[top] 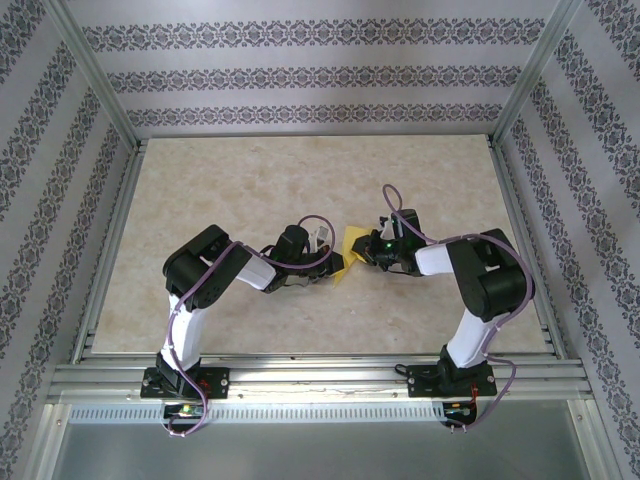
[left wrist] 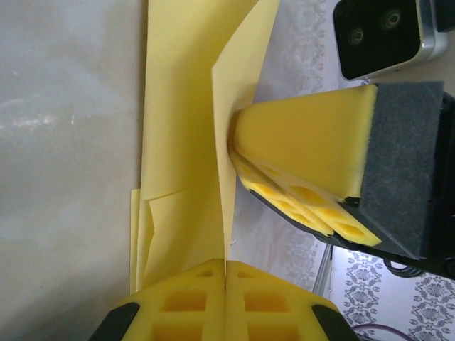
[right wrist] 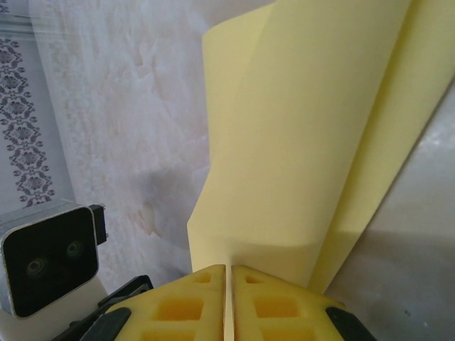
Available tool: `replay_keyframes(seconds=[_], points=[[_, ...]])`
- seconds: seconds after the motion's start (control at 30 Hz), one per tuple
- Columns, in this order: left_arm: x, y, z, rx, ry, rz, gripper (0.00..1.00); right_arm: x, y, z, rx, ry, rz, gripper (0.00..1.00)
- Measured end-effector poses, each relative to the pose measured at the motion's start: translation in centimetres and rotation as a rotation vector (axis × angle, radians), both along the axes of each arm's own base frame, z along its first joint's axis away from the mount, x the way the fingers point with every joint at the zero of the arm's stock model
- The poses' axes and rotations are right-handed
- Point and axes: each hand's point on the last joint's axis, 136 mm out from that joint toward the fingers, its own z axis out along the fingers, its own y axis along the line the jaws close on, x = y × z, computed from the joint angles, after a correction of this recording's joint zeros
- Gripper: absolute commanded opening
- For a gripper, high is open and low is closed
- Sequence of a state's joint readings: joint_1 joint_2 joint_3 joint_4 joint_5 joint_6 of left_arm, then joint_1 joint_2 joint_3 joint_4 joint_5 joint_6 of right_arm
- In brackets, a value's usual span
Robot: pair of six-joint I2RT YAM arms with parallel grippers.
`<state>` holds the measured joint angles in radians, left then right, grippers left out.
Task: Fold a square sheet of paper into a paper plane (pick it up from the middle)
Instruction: Fold the wing for the fifth time at the center of the table.
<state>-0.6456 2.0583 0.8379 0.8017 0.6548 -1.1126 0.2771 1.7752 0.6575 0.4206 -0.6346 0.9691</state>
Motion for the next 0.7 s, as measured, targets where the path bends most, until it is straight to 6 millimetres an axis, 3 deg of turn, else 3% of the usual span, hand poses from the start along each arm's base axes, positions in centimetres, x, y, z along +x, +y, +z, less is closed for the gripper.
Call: replay_keyframes(seconds=[0.1,0.5,0.7], points=[[0.01,0.00,0.00,0.000,0.000,0.000,0.00,0.02,0.01,-0.41,-0.002,0.007,0.000,0.12],[-0.01,0.06,0.16,-0.006,-0.012,0.003,0.21,0.03,0.04,-0.85,-0.004,0.018,0.001,0.11],[-0.56,0.64,0.42,0.008,-0.019,0.004,0.24,0.05,0.05,-0.87,-0.003,0.020,0.002,0.11]])
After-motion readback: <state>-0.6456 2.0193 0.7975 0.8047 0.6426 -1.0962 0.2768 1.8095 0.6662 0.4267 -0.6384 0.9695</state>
